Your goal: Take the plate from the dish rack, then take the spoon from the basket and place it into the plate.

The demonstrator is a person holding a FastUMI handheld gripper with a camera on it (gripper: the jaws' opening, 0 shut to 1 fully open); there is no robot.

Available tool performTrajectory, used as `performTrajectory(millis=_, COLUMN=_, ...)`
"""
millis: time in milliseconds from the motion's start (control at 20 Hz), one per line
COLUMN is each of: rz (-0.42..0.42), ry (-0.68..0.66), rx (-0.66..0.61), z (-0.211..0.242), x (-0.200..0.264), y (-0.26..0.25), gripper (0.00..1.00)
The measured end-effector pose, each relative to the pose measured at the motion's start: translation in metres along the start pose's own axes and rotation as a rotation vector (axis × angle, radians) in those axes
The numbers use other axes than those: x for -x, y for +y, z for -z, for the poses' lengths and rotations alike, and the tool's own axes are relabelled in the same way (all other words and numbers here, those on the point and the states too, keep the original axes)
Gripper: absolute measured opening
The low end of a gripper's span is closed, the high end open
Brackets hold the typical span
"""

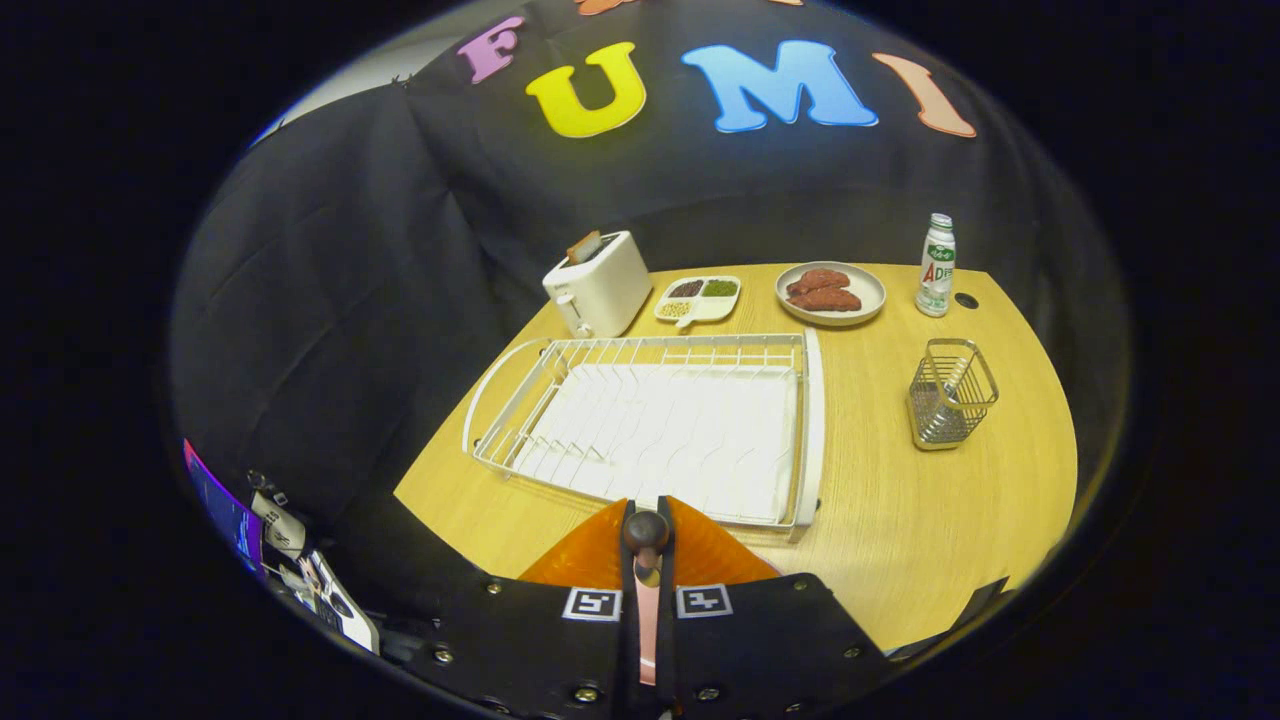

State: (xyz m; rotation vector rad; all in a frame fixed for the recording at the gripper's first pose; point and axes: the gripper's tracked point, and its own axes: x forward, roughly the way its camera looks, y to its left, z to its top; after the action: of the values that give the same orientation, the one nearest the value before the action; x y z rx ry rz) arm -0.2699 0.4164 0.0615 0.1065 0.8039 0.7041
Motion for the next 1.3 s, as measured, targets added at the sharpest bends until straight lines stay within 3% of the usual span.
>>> performTrajectory(millis=550, rz=-0.026, ry=0.059, rx=0.119, z=0.058, x=-0.022, y=0.018, gripper=0.07)
performTrajectory(millis=950, rz=-0.052, ry=0.048, rx=0.122, z=0.063, x=-0.017, y=0.021, gripper=0.16)
performTrajectory(millis=1300, rz=-0.047, ry=0.015, rx=0.079, z=0.05, x=-0.002, y=0.012, gripper=0.16)
